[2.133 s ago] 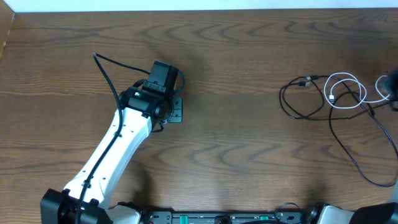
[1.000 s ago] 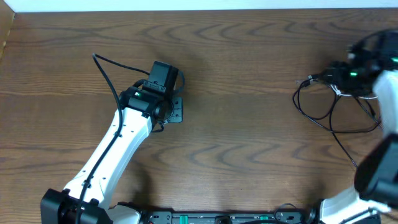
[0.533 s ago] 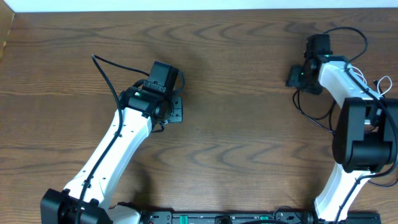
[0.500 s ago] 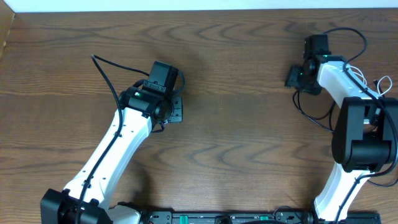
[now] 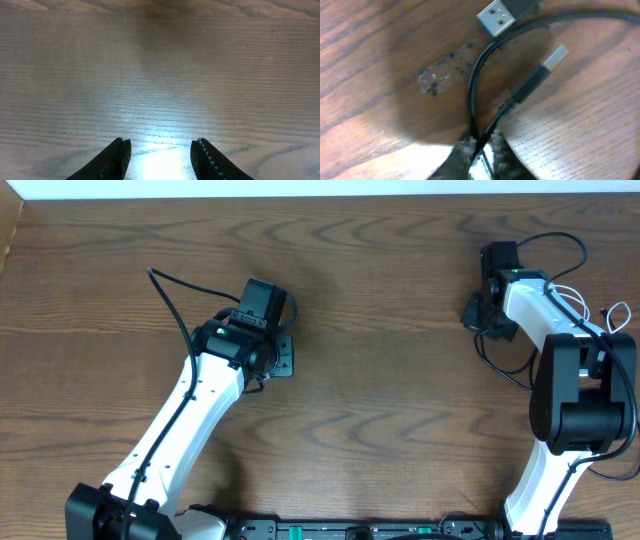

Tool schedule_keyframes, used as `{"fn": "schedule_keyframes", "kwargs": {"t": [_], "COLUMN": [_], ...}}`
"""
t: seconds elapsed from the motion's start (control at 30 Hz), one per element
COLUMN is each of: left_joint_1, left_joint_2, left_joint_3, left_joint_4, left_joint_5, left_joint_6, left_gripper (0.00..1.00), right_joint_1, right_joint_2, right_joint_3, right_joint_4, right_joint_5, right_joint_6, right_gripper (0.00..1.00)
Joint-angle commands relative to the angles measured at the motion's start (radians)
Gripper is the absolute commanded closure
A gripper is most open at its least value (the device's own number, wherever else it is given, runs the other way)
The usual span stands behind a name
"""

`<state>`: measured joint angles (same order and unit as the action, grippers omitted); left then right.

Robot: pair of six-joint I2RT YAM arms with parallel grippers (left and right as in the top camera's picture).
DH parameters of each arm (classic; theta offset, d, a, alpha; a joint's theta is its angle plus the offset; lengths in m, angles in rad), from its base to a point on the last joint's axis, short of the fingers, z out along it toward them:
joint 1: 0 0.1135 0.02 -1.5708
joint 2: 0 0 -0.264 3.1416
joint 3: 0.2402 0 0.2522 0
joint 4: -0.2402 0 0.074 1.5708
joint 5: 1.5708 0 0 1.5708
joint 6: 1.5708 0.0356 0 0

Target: Untangle cables

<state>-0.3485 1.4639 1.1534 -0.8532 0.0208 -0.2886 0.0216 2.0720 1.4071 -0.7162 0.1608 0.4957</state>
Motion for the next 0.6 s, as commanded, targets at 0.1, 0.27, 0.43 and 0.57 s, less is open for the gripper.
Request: {"fn": "schedule_keyframes", "kwargs": {"t": [0.1, 0.27, 0.43, 0.57], "left_joint_1": [0.005, 0.005, 0.005, 0.005], "left_joint_2": [0.000, 0.000, 0.000, 0.000], "left_joint_3": [-0.004, -0.004, -0.004, -0.004], "left_joint_4": [-0.011, -0.014, -0.013, -0.013], "left_joint_5": [-0.004, -0.005, -0.005, -0.005], "left_joint_6": [-0.006, -0.006, -0.006, -0.006], "left_gripper": [0.55, 0.55, 0.55, 0.55], "right_joint_1": [-0.010, -0.111, -0.366, -0.520], "right_joint_2": [0.018, -0.095, -0.355, -0.444], "right_joint_3": [-0.007, 0.015, 0.020, 0.020], "right_joint_4": [-0.010, -0.052, -0.055, -0.048], "right_joint_5": [0.031, 0.064, 0.110, 0.043], "right_joint_6": [-0.004, -0.075, -0.085, -0.086], "right_gripper": [0.99, 0.99, 0.99, 0.99]}}
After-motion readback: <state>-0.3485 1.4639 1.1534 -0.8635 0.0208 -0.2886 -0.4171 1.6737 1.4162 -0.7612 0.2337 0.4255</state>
